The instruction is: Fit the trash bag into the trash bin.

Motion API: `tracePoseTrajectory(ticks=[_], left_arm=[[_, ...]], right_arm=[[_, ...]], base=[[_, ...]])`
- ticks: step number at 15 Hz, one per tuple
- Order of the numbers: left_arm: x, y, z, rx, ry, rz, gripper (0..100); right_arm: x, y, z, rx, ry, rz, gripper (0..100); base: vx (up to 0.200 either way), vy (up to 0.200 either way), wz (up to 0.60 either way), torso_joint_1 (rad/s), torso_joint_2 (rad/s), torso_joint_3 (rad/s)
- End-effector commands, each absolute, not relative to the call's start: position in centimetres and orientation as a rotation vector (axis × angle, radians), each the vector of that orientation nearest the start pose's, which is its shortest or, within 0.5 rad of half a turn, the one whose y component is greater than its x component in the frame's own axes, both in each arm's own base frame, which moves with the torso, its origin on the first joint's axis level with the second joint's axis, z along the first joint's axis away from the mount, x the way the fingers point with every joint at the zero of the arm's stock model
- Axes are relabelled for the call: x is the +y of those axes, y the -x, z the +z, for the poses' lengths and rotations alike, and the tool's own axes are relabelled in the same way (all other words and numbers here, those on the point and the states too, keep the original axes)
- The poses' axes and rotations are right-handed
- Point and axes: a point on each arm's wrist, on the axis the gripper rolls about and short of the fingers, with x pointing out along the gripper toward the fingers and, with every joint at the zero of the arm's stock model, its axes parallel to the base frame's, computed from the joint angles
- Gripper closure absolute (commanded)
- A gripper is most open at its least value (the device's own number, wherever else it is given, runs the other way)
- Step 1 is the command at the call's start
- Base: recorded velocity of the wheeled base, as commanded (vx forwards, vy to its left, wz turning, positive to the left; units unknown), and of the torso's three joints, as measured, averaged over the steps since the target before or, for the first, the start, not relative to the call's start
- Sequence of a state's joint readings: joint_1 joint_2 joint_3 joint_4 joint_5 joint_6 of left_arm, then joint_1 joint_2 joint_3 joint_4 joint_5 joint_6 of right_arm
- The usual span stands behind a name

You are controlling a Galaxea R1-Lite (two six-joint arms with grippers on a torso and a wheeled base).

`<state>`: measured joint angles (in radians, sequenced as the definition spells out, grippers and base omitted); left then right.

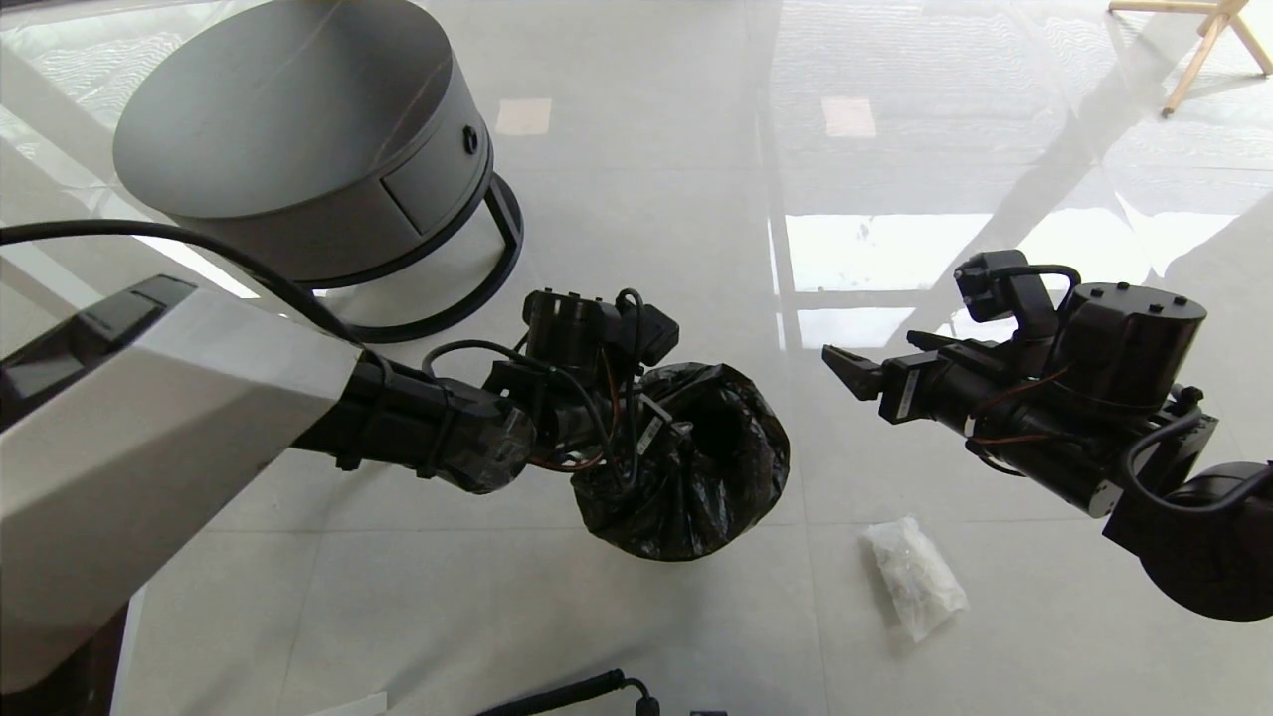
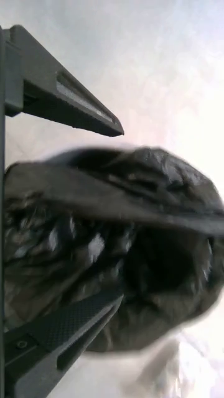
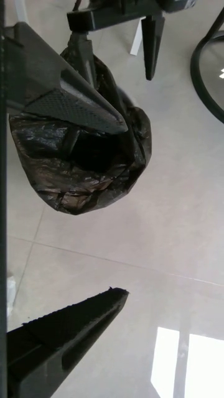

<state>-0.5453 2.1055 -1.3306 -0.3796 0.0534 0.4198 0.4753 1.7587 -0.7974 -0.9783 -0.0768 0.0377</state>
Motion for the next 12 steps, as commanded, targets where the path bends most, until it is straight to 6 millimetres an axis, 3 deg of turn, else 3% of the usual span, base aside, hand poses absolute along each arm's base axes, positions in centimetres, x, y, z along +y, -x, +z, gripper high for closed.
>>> tracePoseTrajectory(ticks=[1, 10, 11, 12], left_arm=[[-21.8, -37.2, 14.0, 0.298, -0.528, -0.551, 0], [-22.0, -38.2, 12.1, 0.318, -0.531, -0.547, 0], [-22.0, -38.2, 12.0, 0.319, -0.532, -0.547, 100], [-21.9, -38.2, 12.0, 0.318, -0.531, -0.546, 100]], right_arm=[[14.5, -28.6, 19.5, -0.006, -0.042, 0.399, 0], [14.4, -28.8, 19.5, -0.004, -0.041, 0.391, 0], [14.4, -28.8, 19.5, -0.004, -0.041, 0.391, 0], [14.4, -28.8, 19.5, -0.004, -0.041, 0.391, 0]], base=[[0.0, 0.0, 0.0, 0.0, 0.0, 0.0], [0.0, 0.0, 0.0, 0.0, 0.0, 0.0], [0.0, 0.0, 0.0, 0.0, 0.0, 0.0], [0.0, 0.0, 0.0, 0.0, 0.0, 0.0]])
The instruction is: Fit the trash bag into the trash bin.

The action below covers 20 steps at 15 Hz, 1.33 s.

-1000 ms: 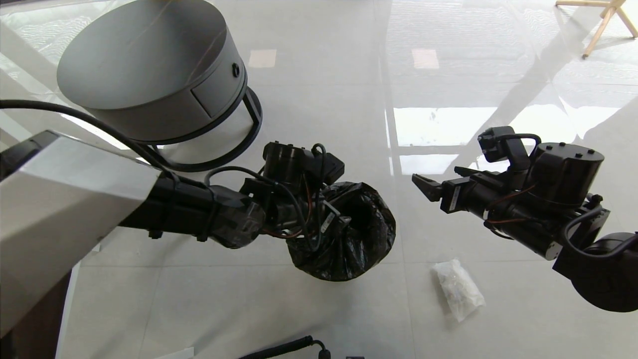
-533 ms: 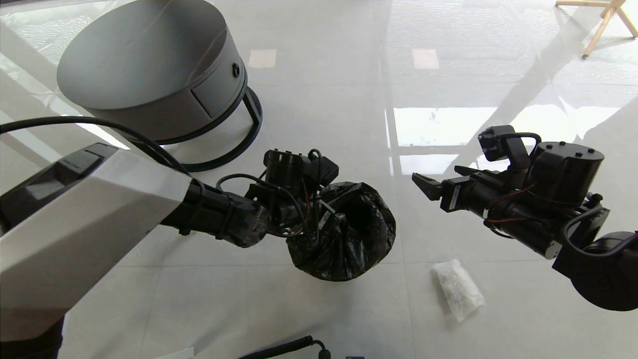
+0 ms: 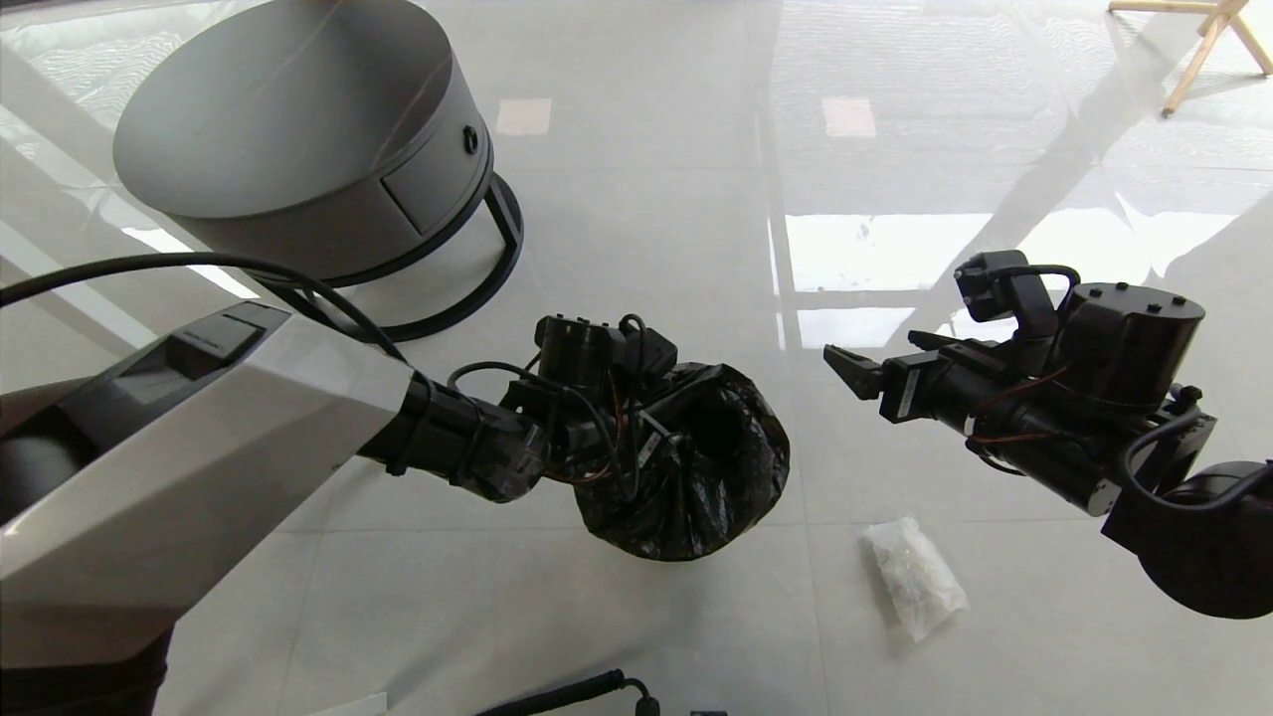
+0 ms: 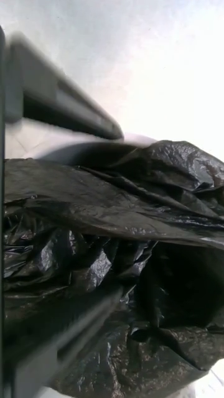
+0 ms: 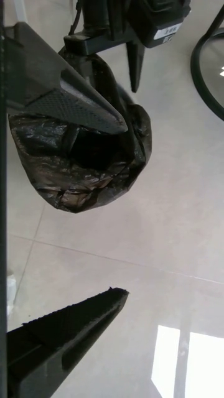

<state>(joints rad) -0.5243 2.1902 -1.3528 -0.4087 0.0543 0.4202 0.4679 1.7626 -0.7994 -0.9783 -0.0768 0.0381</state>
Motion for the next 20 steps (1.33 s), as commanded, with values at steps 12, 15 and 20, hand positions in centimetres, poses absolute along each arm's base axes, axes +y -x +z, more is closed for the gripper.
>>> tracePoseTrajectory(ticks=[12, 15, 20], left_arm=[[-18.8, -39.9, 13.9, 0.286, -0.503, -0.457, 100], [-18.5, -40.6, 12.5, 0.317, -0.51, -0.443, 100], [-17.0, -42.6, 10.2, 0.364, -0.511, -0.404, 100]], right_arm=[[14.5, -29.0, 19.1, 0.006, -0.037, 0.391, 0], [14.4, -29.0, 19.0, 0.009, -0.036, 0.391, 0], [14.4, -29.0, 19.0, 0.011, -0.034, 0.391, 0]], base=[[0.0, 0.0, 0.0, 0.0, 0.0, 0.0], [0.0, 0.0, 0.0, 0.0, 0.0, 0.0], [0.0, 0.0, 0.0, 0.0, 0.0, 0.0]])
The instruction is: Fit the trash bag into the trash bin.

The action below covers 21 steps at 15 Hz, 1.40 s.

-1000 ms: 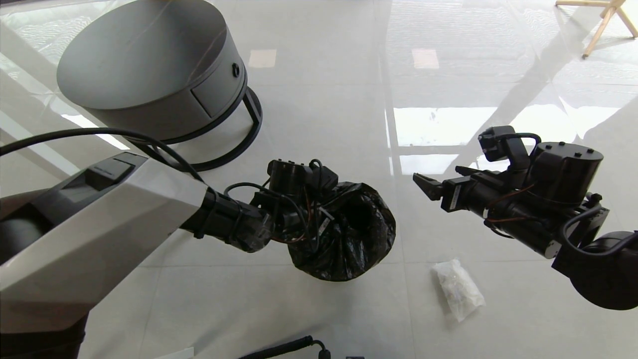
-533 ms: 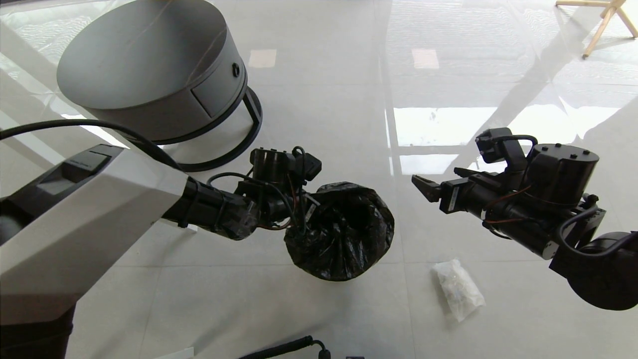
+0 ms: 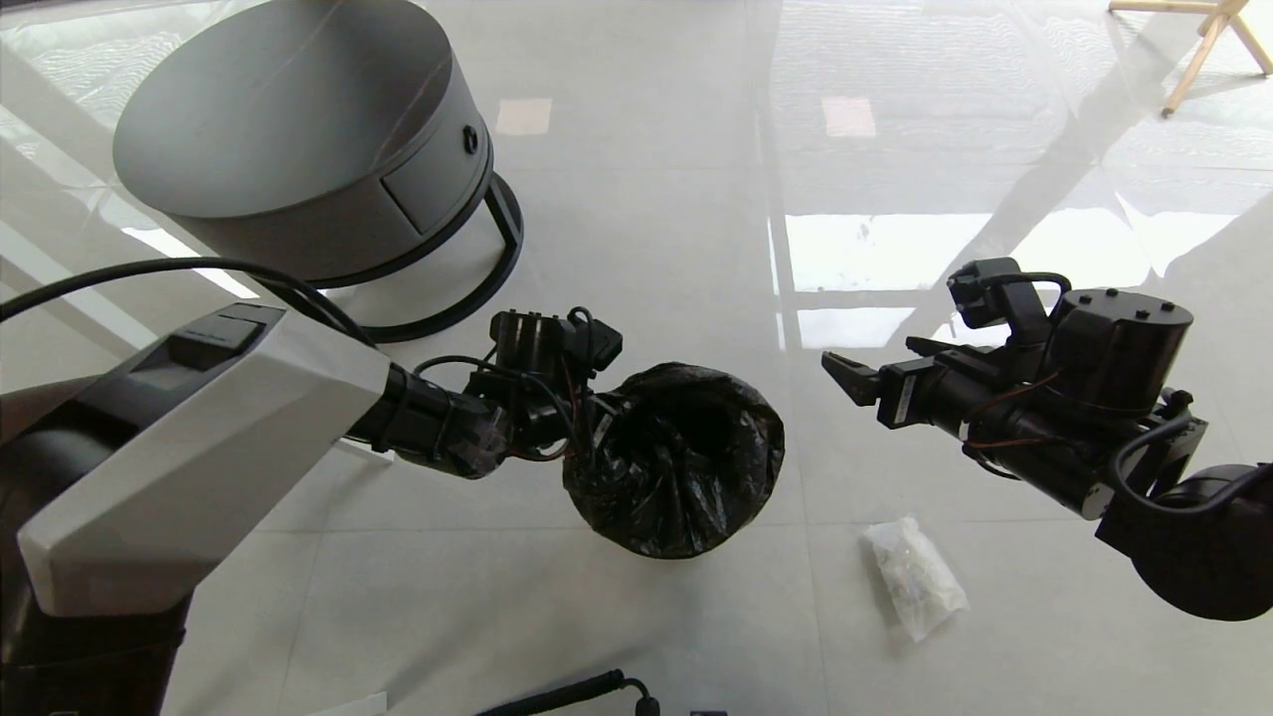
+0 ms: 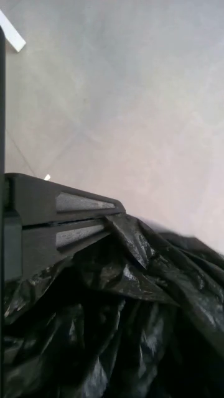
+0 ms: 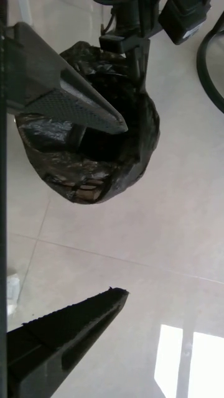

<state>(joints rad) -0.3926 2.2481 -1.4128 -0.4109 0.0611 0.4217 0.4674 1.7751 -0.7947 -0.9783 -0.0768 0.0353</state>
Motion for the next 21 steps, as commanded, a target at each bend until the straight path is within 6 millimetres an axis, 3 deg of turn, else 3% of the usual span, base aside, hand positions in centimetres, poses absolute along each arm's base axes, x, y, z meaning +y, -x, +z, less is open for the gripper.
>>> tracePoseTrajectory(ticks=[1, 6, 9, 10, 11, 15, 17, 21], left_arm=[[-17.0, -43.0, 9.8, 0.366, -0.509, -0.401, 100], [-16.4, -44.1, 9.3, 0.35, -0.49, -0.377, 100], [-16.5, -43.9, 10.7, 0.284, -0.463, -0.368, 100], [-17.5, -42.5, 13.7, 0.218, -0.448, -0.389, 100], [-17.7, -42.1, 14.6, 0.199, -0.445, -0.393, 100], [-17.8, -40.8, 16.4, 0.167, -0.441, -0.402, 100], [-17.7, -41.1, 15.8, 0.182, -0.443, -0.4, 100], [-17.2, -42.7, 11.6, 0.273, -0.461, -0.392, 100]], right_arm=[[14.5, -29.1, 18.8, 0.017, -0.032, 0.391, 0], [14.6, -29.4, 18.4, 0.014, -0.03, 0.391, 0], [14.7, -29.4, 18.3, 0.011, -0.031, 0.39, 0], [14.7, -29.4, 18.3, 0.01, -0.029, 0.391, 0], [14.7, -29.5, 18.2, 0.013, -0.028, 0.391, 0], [14.7, -29.6, 18.2, 0.013, -0.028, 0.391, 0], [14.8, -29.5, 18.2, 0.015, -0.028, 0.393, 0], [14.8, -29.5, 18.2, 0.015, -0.028, 0.393, 0]], base=[[0.0, 0.0, 0.0, 0.0, 0.0, 0.0], [0.0, 0.0, 0.0, 0.0, 0.0, 0.0], [0.0, 0.0, 0.0, 0.0, 0.0, 0.0], [0.0, 0.0, 0.0, 0.0, 0.0, 0.0], [0.0, 0.0, 0.0, 0.0, 0.0, 0.0], [0.0, 0.0, 0.0, 0.0, 0.0, 0.0], [0.0, 0.0, 0.0, 0.0, 0.0, 0.0], [0.0, 0.0, 0.0, 0.0, 0.0, 0.0]])
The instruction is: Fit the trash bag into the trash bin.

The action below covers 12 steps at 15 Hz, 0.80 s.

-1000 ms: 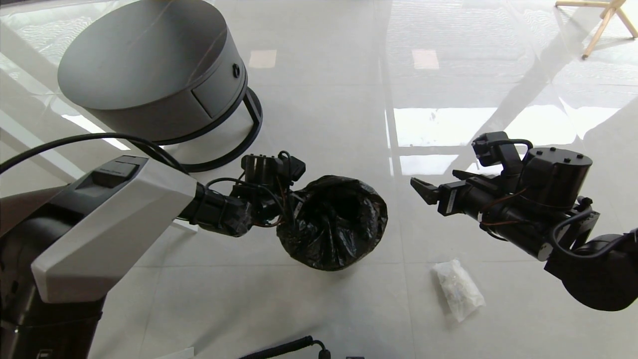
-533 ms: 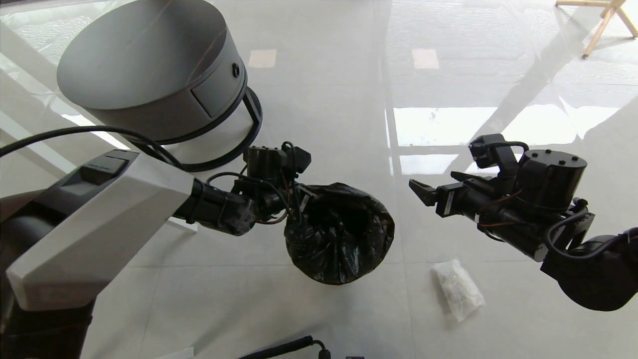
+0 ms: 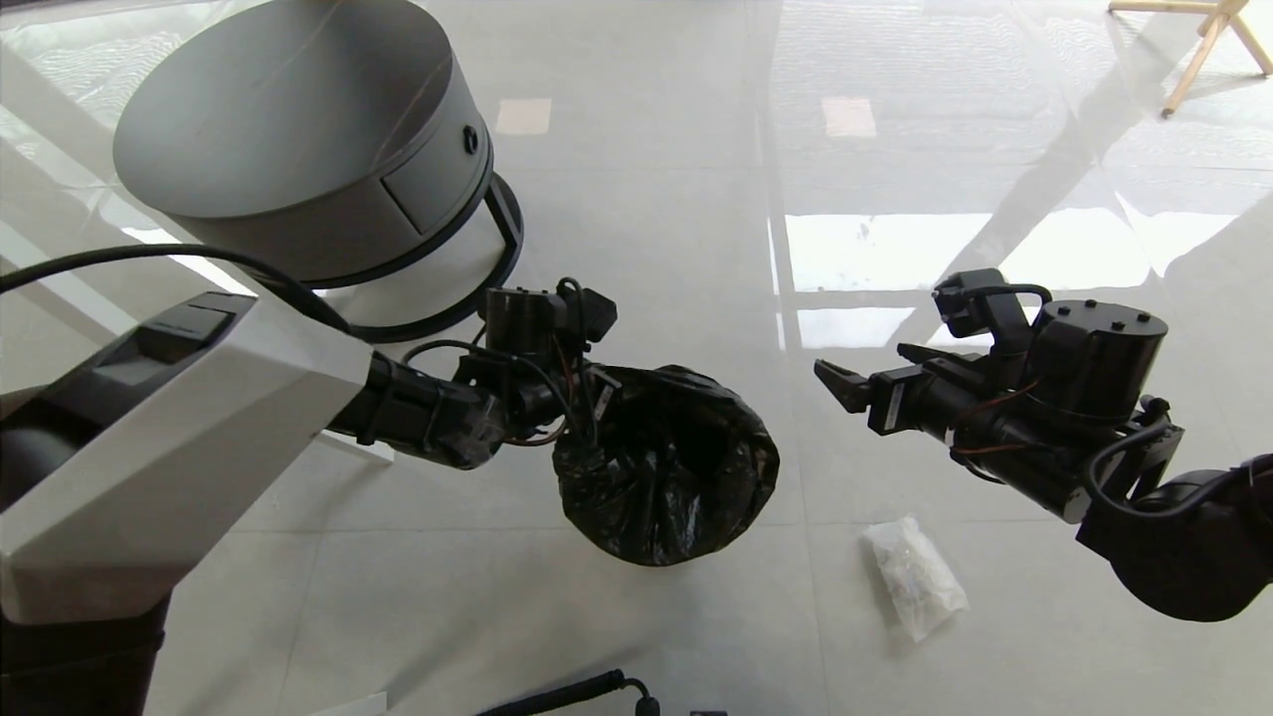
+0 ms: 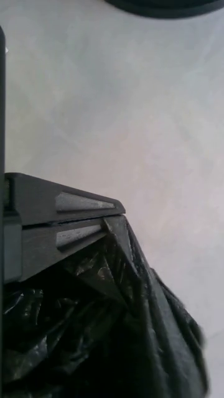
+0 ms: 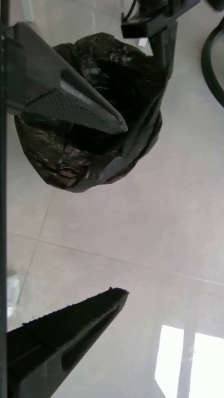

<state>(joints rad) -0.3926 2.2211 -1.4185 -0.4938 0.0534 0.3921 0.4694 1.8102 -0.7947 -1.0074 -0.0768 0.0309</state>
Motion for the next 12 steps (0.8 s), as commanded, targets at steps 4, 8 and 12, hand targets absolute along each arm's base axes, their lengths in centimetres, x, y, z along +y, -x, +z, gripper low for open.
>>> tracePoseTrajectory(ticks=[4, 8, 12], left_arm=[[-16.5, -43.9, 9.4, 0.298, -0.46, -0.381, 100], [-16.3, -44.2, 9.5, 0.268, -0.421, -0.406, 100], [-16.2, -44.1, 9.4, 0.274, -0.408, -0.405, 100]], right_arm=[[14.8, -29.5, 18.1, 0.018, -0.027, 0.392, 0], [15.0, -29.7, 17.6, 0.03, -0.024, 0.395, 0], [15.1, -29.7, 17.4, 0.036, -0.02, 0.398, 0]], base=[[0.0, 0.0, 0.0, 0.0, 0.0, 0.0], [0.0, 0.0, 0.0, 0.0, 0.0, 0.0], [0.0, 0.0, 0.0, 0.0, 0.0, 0.0]])
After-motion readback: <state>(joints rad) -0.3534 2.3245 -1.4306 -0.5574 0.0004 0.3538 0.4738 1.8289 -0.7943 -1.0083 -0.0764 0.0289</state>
